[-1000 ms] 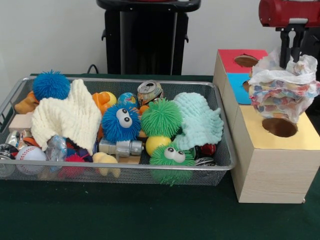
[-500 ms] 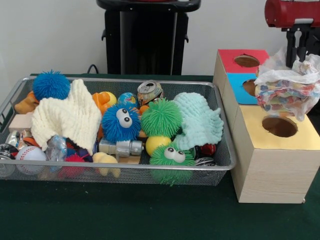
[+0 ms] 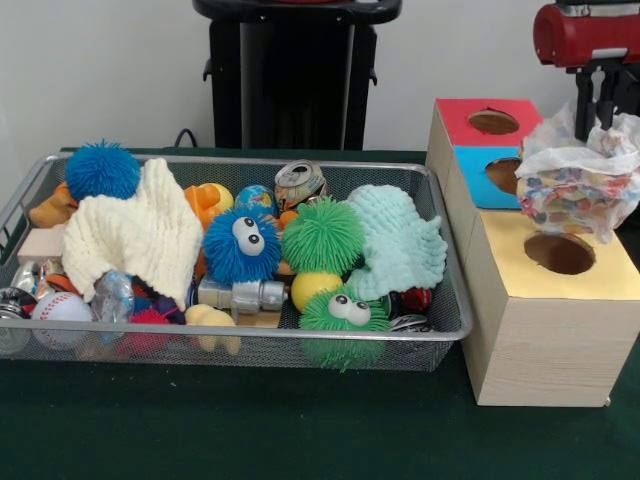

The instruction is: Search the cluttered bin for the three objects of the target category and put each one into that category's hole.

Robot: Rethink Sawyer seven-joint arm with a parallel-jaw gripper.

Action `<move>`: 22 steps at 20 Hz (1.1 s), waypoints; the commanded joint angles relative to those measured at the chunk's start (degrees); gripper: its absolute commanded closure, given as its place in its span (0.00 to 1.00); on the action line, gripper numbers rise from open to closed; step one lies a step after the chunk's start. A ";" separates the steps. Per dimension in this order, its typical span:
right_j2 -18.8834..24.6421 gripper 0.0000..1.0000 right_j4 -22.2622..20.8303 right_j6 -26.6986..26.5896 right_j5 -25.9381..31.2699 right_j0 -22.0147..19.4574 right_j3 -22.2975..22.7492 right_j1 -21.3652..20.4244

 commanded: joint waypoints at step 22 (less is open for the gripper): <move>1.77 1.00 -1.05 11.69 -7.94 0.18 2.38 6.70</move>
